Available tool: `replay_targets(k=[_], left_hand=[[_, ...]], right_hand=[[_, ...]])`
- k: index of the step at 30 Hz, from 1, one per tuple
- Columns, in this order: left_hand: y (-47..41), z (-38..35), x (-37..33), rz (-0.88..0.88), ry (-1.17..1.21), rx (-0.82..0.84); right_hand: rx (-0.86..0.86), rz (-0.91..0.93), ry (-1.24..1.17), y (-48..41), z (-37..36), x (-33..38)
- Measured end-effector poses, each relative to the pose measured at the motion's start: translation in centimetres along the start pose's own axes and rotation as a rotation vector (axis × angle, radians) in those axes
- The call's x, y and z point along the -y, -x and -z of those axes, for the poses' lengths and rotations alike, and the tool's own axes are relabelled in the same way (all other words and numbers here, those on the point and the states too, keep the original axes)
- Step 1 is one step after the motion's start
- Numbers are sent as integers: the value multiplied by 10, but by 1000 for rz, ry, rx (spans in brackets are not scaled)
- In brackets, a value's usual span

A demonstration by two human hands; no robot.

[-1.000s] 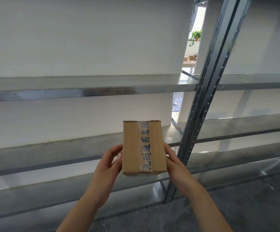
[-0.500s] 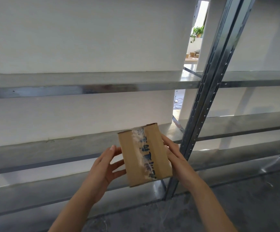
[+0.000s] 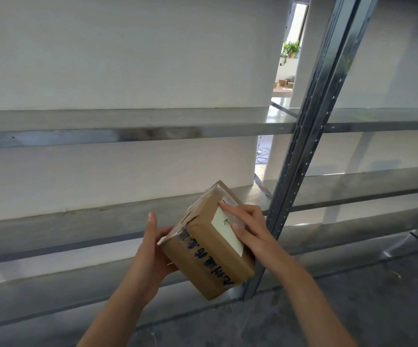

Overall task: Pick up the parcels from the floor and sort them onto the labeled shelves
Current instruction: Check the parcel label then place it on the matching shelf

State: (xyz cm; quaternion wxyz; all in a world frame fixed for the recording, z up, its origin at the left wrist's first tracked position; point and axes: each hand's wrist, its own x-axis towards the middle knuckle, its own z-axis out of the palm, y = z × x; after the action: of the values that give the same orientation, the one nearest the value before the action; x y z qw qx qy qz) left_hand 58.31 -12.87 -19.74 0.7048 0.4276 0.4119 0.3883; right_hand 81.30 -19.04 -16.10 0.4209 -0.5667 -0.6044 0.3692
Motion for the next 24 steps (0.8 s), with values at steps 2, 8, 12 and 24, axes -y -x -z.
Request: replay_targets(k=[2, 8, 12, 24], left_hand=[[0, 1, 5, 23, 6, 7], [3, -7, 21, -3, 95, -36], [6, -17, 30, -87, 164, -138], [-3, -24, 14, -219, 272, -160]], right_hand=[[9, 44, 95, -2, -2, -2], [-26, 182, 327, -11, -8, -4], [-122, 241, 321, -17, -8, -12], [-272, -87, -204, -13, -15, 12]])
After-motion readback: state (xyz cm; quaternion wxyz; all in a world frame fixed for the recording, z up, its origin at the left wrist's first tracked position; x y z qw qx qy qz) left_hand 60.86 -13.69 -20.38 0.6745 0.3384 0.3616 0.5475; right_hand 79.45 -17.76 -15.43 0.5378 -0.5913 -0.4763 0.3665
